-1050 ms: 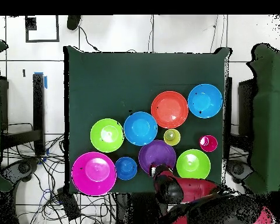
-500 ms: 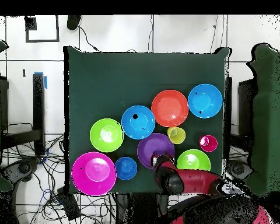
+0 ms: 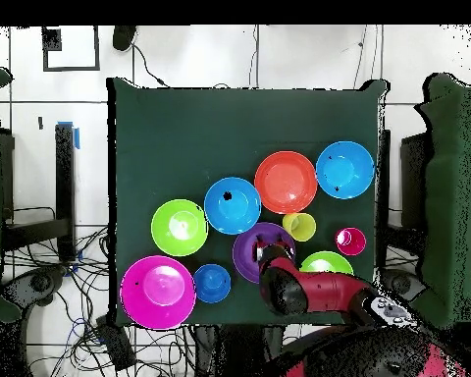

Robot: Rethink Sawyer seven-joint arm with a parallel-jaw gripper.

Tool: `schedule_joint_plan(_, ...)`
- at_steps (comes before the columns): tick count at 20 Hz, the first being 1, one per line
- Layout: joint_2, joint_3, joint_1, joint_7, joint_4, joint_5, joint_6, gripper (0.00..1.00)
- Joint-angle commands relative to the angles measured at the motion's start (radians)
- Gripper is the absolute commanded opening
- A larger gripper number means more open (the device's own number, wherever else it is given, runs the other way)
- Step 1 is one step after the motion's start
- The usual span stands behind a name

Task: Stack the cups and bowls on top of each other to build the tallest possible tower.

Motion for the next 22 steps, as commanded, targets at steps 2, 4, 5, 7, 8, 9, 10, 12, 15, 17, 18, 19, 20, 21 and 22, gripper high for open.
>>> schedule_joint_plan(2,0.039,0.07,0.045,0.144,-0.122,0.041,-0.052,1.0)
schedule_joint_plan(4,0.044,0.068,0.046,0.145,-0.124,0.04,-0.053,1.0)
schedule_joint_plan(5,0.044,0.067,0.047,0.145,-0.124,0.04,-0.053,1.0)
schedule_joint_plan(7,0.046,0.061,0.051,0.146,-0.124,0.041,-0.057,1.0)
schedule_joint_plan(8,0.049,0.058,0.055,0.145,-0.127,0.042,-0.06,1.0)
schedule_joint_plan(9,0.048,0.058,0.056,0.145,-0.127,0.042,-0.059,1.0)
schedule_joint_plan(10,0.048,0.057,0.058,0.145,-0.129,0.043,-0.061,1.0)
schedule_joint_plan(12,0.047,0.059,0.06,0.147,-0.13,0.048,-0.058,1.0)
schedule_joint_plan(15,0.049,0.056,0.069,0.148,-0.134,0.056,-0.06,1.0)
schedule_joint_plan(17,0.041,0.056,0.074,0.148,-0.133,0.059,-0.063,1.0)
schedule_joint_plan(18,0.039,0.064,0.071,0.148,-0.133,0.06,-0.055,1.0)
schedule_joint_plan(19,0.034,0.07,0.069,0.147,-0.134,0.057,-0.052,1.0)
schedule_joint_plan(20,0.032,0.077,0.068,0.145,-0.136,0.057,-0.047,1.0)
schedule_joint_plan(21,0.028,0.08,0.068,0.146,-0.136,0.058,-0.044,1.0)
schedule_joint_plan(22,0.024,0.082,0.07,0.148,-0.136,0.062,-0.041,1.0)
